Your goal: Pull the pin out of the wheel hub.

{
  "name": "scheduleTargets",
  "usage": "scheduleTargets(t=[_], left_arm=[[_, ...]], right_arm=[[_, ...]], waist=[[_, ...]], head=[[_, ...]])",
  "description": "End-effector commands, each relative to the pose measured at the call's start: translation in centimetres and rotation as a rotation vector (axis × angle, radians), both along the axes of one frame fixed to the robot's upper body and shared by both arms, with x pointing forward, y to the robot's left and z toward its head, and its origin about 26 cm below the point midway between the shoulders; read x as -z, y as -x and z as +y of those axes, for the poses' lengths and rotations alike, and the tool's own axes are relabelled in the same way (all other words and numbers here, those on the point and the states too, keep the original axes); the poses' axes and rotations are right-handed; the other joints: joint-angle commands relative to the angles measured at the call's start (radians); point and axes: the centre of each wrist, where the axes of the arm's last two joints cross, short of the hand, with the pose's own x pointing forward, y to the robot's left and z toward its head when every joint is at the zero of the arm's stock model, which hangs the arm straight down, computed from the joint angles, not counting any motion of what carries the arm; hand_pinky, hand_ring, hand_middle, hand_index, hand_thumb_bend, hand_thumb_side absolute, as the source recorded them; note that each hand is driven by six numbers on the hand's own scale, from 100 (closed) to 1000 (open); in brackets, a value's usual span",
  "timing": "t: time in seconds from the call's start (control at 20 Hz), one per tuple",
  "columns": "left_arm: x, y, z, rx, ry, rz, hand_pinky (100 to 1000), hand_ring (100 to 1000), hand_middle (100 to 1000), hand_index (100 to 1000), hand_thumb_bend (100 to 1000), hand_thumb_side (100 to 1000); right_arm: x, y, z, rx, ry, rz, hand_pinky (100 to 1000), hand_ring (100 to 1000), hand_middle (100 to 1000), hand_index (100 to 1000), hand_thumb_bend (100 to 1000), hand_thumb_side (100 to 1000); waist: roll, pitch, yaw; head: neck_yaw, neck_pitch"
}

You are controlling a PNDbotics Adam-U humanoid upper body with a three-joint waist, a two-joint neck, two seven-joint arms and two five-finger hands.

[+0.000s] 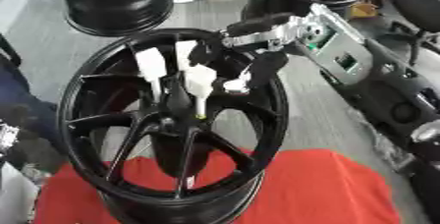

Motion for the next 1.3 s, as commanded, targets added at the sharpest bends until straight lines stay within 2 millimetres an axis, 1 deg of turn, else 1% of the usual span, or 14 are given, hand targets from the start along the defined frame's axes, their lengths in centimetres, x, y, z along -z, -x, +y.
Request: scheduleTargets(t=[0.05, 0.35, 0.55, 0.8, 0.9, 1.05, 1.3], left_arm=[[-0.76, -0.16, 0.14, -0.003, -0.01, -0.025, 597, 676, 659, 695, 697, 652], [-0.78, -0.18, 0.1, -0.002, -0.009, -0.025, 596, 676, 659, 694, 700, 652], [-0.81, -0.22, 0.05, -0.001, -0.008, -0.027, 595, 678, 658, 694, 703, 651], [-0.83, -0.24, 0.04, -0.002, -0.008, -0.028, 595, 680, 658, 694, 704, 650], [-0.83, -0.25, 0.02, -0.002, -0.008, -0.027, 595, 680, 657, 694, 705, 650], [-0.83, -0.27, -0.01, -0.001, -0.008, -0.027, 594, 680, 657, 694, 705, 650], [-0.9, -0.31, -0.03, -0.001, -0.007, -0.031, 594, 680, 657, 694, 707, 650]], right_arm=[[-1.27, -0.26, -0.07, 0.0, -0.003, -0.037, 965, 939, 908, 937, 115, 564], [-1.15, -0.44, 0.14, 0.001, -0.003, -0.043, 965, 935, 896, 934, 115, 553], [-1.21, -0.53, 0.39, -0.002, -0.007, -0.051, 966, 934, 897, 935, 125, 529], [-1.31, -0.63, 0.58, -0.008, 0.007, -0.065, 970, 933, 896, 936, 150, 458], [-1.31, -0.7, 0.57, -0.007, 0.018, -0.068, 970, 932, 894, 937, 147, 413], [-1.11, -0.85, 0.44, -0.003, 0.03, -0.066, 970, 931, 891, 936, 144, 374], [-0.61, -1.18, 0.1, 0.011, 0.054, -0.059, 971, 928, 885, 931, 145, 343]], waist=[[0.005, -0.009, 0.002], [0.006, -0.006, 0.005], [0.007, -0.005, 0.009], [0.01, -0.003, 0.016], [0.01, -0.003, 0.017], [0.009, -0.002, 0.017], [0.01, 0.0, 0.02]], head=[[-0.003, -0.002], [-0.006, -0.002], [-0.008, -0.001], [-0.011, -0.002], [-0.011, -0.002], [-0.011, -0.003], [-0.01, -0.003]])
